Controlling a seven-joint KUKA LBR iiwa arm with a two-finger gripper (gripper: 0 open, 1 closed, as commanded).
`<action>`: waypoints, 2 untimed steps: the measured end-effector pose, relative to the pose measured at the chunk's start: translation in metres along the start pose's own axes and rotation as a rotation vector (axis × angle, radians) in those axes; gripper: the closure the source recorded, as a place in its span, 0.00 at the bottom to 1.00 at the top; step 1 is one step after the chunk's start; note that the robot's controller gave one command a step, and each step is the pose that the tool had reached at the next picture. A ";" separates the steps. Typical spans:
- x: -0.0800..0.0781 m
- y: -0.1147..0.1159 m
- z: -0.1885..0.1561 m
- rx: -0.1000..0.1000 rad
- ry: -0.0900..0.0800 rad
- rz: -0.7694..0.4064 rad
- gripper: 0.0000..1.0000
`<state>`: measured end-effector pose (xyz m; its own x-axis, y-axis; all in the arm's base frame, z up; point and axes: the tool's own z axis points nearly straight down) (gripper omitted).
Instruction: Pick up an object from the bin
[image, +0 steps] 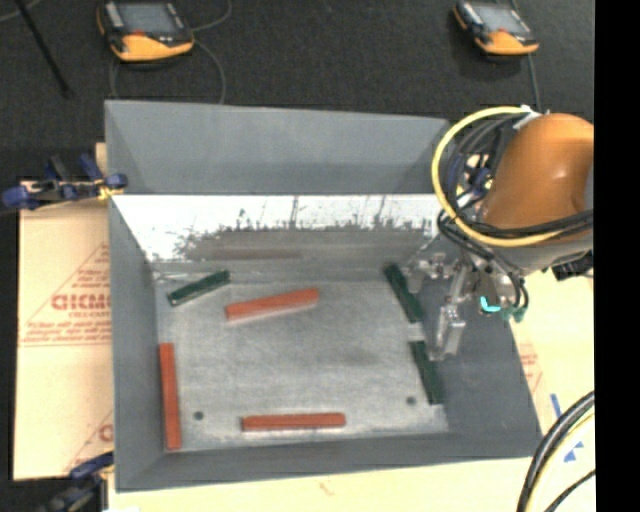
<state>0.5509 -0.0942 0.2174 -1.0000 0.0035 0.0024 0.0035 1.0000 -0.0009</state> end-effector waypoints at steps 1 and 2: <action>0.041 0.074 0.135 -0.003 0.004 -0.054 0.00; 0.059 0.150 0.134 -0.005 -0.002 -0.099 0.00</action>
Offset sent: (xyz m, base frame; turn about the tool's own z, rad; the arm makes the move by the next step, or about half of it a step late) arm -0.0384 0.0728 -0.1304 -0.0496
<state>0.4917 0.0561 0.0833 -0.9954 -0.0954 -0.0002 -0.0954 0.9954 0.0038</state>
